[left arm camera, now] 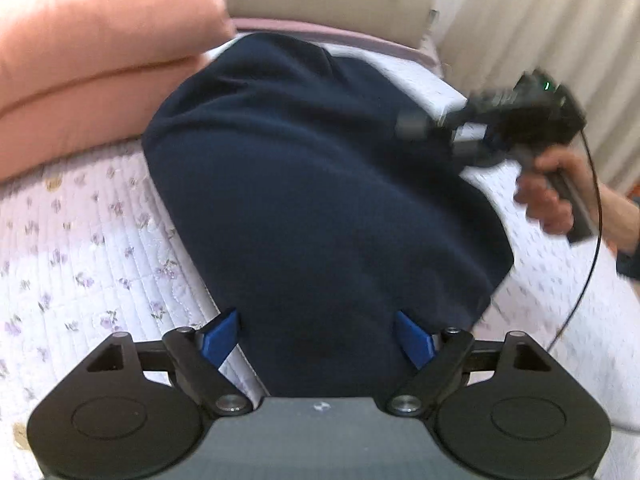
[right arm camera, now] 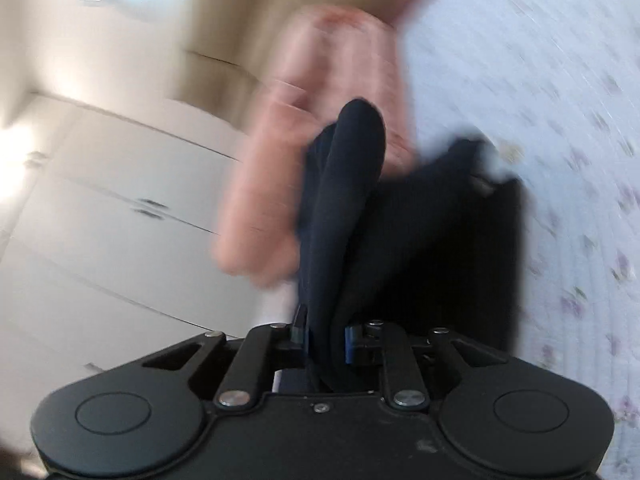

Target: Fold large clothes

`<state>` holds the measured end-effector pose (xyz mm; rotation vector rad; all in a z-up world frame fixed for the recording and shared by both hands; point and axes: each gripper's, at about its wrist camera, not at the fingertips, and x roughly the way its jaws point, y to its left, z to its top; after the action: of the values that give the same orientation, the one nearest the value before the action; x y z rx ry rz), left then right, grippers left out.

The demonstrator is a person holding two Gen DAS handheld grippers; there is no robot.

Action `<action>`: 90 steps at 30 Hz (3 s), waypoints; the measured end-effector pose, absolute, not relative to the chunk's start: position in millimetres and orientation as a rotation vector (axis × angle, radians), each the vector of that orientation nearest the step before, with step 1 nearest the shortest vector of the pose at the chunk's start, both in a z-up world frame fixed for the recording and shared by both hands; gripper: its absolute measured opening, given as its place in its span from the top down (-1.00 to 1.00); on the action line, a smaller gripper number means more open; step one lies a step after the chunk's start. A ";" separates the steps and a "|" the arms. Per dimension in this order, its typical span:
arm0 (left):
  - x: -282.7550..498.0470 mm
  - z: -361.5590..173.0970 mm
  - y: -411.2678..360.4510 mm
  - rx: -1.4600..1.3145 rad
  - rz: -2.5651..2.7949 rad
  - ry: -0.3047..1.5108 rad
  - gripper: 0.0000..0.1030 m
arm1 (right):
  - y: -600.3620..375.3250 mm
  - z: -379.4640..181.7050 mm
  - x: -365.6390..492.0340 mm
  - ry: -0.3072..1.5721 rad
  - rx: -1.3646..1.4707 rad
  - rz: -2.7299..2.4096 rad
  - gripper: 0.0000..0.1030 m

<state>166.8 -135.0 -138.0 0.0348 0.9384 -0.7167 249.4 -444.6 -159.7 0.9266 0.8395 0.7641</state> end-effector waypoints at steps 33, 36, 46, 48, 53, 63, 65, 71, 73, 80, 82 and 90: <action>148.4 -113.7 -129.7 0.102 -0.730 0.736 -0.36 | -378.2 -89.0 259.3 0.757 0.351 0.556 -0.97; 177.7 -137.2 -142.0 0.027 -0.728 0.820 -0.56 | -325.5 -127.1 300.8 0.879 0.305 0.561 -1.00; 175.8 -156.7 -151.1 0.030 -0.671 0.879 -0.86 | -307.3 -190.5 389.3 0.807 0.250 0.266 -1.00; 175.0 -156.0 -151.2 0.023 -0.660 0.883 -0.88 | -302.5 -194.1 401.8 0.837 0.231 0.220 -1.00; 168.6 -159.8 -143.0 -0.024 -0.667 0.944 -0.92 | -331.6 -173.0 381.1 0.812 0.280 0.163 -0.99; 168.2 -185.7 -148.5 -0.003 -0.745 1.097 -0.96 | -344.5 -172.3 298.5 0.762 -0.313 0.190 -1.00; 147.5 -189.2 -170.3 0.262 -0.756 1.041 -0.92 | -401.9 -190.3 307.5 0.830 -0.010 0.141 -1.00; 129.8 -160.9 -165.5 0.232 -0.797 1.090 -0.72 | -409.2 -151.1 260.0 0.755 0.002 0.200 -0.98; 142.1 -146.3 -150.5 0.123 -0.783 1.122 -0.79 | -397.5 -138.2 246.5 0.741 -0.008 0.293 -0.99; 192.5 -130.7 -128.1 -0.106 -0.747 1.041 -0.99 | -358.6 -174.5 219.6 0.926 -0.157 0.382 -0.99; 200.7 -158.8 -133.4 -0.041 -0.720 1.134 -0.96 | -377.1 -187.5 213.6 0.942 -0.079 0.377 -0.99; 168.1 -184.1 -135.5 0.174 -0.757 1.179 -1.00 | -424.3 -206.7 164.4 1.013 -0.077 0.387 -1.00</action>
<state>168.1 -135.5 -184.1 0.1736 1.1789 -0.7574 164.4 -424.3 -206.7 -0.0766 1.0134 0.3866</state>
